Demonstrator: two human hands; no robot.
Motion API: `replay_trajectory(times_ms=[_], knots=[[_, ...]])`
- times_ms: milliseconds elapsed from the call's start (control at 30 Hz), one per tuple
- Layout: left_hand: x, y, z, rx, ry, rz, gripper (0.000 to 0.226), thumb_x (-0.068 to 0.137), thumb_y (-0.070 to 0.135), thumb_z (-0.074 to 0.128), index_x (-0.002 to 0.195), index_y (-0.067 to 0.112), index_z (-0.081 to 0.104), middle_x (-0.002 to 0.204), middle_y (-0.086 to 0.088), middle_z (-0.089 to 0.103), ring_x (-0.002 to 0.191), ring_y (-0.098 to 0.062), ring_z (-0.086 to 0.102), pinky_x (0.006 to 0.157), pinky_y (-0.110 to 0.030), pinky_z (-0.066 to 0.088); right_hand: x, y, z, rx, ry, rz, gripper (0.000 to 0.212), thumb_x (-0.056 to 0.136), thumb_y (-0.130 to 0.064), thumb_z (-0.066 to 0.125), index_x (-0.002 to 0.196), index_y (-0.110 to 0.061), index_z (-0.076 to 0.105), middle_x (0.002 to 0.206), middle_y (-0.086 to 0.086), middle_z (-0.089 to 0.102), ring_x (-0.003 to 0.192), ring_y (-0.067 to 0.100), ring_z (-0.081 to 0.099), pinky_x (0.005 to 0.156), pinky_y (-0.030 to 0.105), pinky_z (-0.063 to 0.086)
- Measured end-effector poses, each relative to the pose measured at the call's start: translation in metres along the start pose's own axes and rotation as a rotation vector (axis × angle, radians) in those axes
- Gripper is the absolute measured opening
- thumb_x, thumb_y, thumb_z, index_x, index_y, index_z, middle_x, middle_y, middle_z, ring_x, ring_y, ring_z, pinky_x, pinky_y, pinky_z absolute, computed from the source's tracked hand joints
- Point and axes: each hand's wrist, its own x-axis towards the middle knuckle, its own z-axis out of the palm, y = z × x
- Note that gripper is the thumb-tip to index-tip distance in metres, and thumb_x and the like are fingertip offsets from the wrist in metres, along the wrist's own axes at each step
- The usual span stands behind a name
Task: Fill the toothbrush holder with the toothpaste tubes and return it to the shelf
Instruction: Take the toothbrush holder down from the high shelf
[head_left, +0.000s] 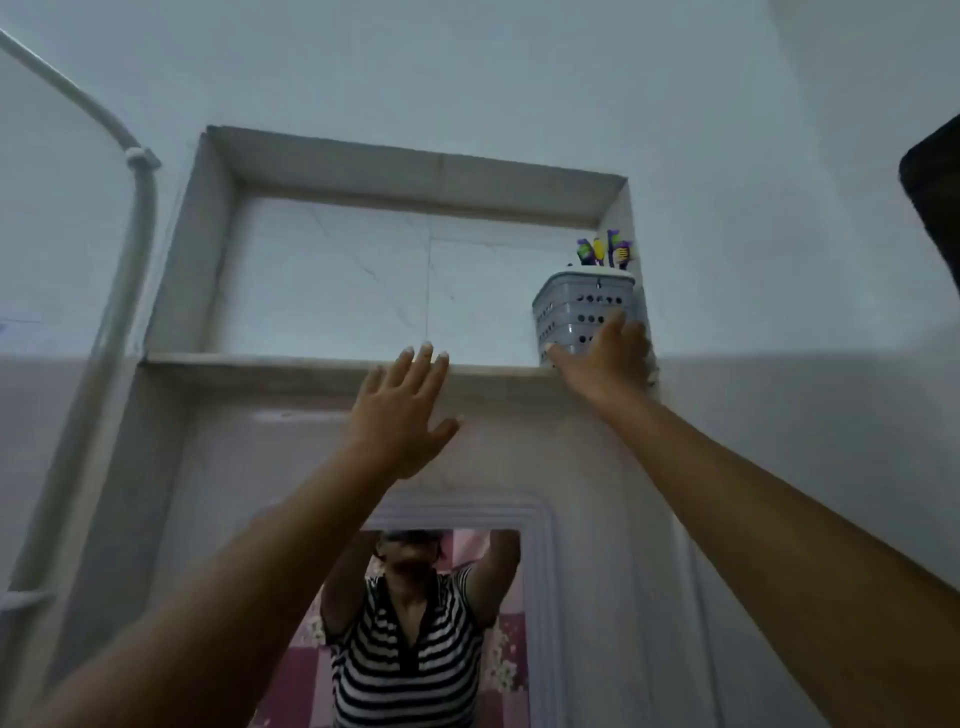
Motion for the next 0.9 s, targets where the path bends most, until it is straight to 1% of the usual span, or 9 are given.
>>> replay_trajectory(times_ms=[233, 333, 433, 500, 567, 633, 700, 767, 900], knots=[[-0.001, -0.006, 0.011, -0.092, 0.097, 0.022, 0.075, 0.093, 0.047, 0.043, 0.152, 0.023, 0.003, 0.162, -0.004, 0.009, 0.15, -0.023, 0.002, 0.123, -0.044, 0.006, 0.042, -0.002, 0.004, 0.095, -0.066, 0.188, 0.135, 0.064, -0.059, 0.083, 0.155, -0.017, -0.007, 0.155, 0.021, 0.027, 0.14, 0.041, 0.034, 0.116, 0.057, 0.035], [0.001, -0.004, 0.008, -0.079, 0.09, 0.011, 0.073, 0.093, 0.046, 0.044, 0.152, 0.023, 0.007, 0.161, -0.004, 0.014, 0.149, -0.022, 0.007, 0.123, -0.042, 0.009, 0.047, -0.001, 0.002, 0.153, -0.064, 0.172, 0.135, 0.057, -0.061, 0.083, 0.154, -0.02, -0.001, 0.153, 0.019, 0.032, 0.138, 0.039, 0.038, 0.113, 0.056, 0.039], [0.008, 0.001, -0.005, -0.076, 0.086, -0.013, 0.068, 0.09, 0.051, 0.039, 0.149, 0.021, 0.026, 0.155, -0.007, 0.034, 0.144, -0.026, 0.027, 0.116, -0.043, 0.027, 0.044, -0.008, -0.009, 0.329, -0.079, 0.144, 0.123, 0.054, -0.061, 0.081, 0.147, -0.024, 0.011, 0.144, 0.016, 0.042, 0.126, 0.035, 0.049, 0.104, 0.049, 0.05], [0.016, 0.006, -0.022, -0.106, 0.046, -0.066, 0.066, 0.088, 0.059, 0.031, 0.139, 0.019, 0.042, 0.141, -0.008, 0.053, 0.13, -0.028, 0.046, 0.103, -0.044, 0.042, 0.036, -0.016, -0.022, 0.498, -0.142, 0.154, 0.117, 0.052, -0.056, 0.082, 0.142, -0.027, 0.014, 0.14, 0.014, 0.044, 0.121, 0.034, 0.053, 0.097, 0.046, 0.055], [0.023, 0.011, -0.037, -0.345, -0.03, -0.135, 0.067, 0.091, 0.065, 0.026, 0.137, 0.021, 0.045, 0.137, -0.01, 0.057, 0.124, -0.029, 0.051, 0.1, -0.044, 0.044, 0.023, -0.024, -0.041, 0.676, -0.247, 0.175, 0.11, 0.052, -0.05, 0.083, 0.137, -0.027, 0.017, 0.133, 0.011, 0.05, 0.11, 0.029, 0.059, 0.082, 0.043, 0.06], [0.025, 0.019, -0.054, -0.863, -0.068, -0.201, 0.071, 0.088, 0.07, 0.026, 0.14, 0.025, 0.041, 0.141, -0.009, 0.052, 0.129, -0.026, 0.047, 0.105, -0.045, 0.037, 0.004, -0.028, -0.062, 0.794, -0.329, 0.148, 0.091, 0.068, -0.038, 0.082, 0.133, -0.024, 0.021, 0.116, 0.004, 0.056, 0.093, 0.018, 0.062, 0.061, 0.031, 0.056], [0.015, 0.032, -0.07, -1.29, -0.066, -0.227, 0.07, 0.088, 0.069, 0.027, 0.143, 0.028, 0.036, 0.141, -0.006, 0.051, 0.129, -0.021, 0.047, 0.104, -0.041, 0.035, -0.024, -0.024, -0.08, 0.848, -0.393, 0.12, 0.078, 0.076, -0.026, 0.08, 0.131, -0.024, 0.025, 0.103, -0.002, 0.057, 0.083, 0.011, 0.06, 0.05, 0.024, 0.052], [-0.006, 0.048, -0.08, -1.429, -0.079, -0.205, 0.062, 0.09, 0.064, 0.031, 0.139, 0.029, 0.041, 0.13, 0.002, 0.057, 0.118, -0.016, 0.055, 0.094, -0.033, 0.042, -0.055, -0.013, -0.09, 0.868, -0.498, 0.118, 0.077, 0.073, -0.018, 0.082, 0.129, -0.028, 0.03, 0.109, -0.001, 0.06, 0.09, 0.015, 0.063, 0.056, 0.03, 0.057], [-0.074, 0.075, -0.068, -1.448, -0.143, -0.18, 0.038, 0.083, 0.057, 0.049, 0.113, 0.035, 0.058, 0.103, 0.008, 0.069, 0.092, -0.01, 0.068, 0.071, -0.025, 0.052, -0.131, 0.033, -0.082, 0.865, -0.688, 0.152, 0.088, 0.056, -0.01, 0.089, 0.125, -0.038, 0.042, 0.126, -0.002, 0.064, 0.112, 0.026, 0.063, 0.076, 0.052, 0.06]])
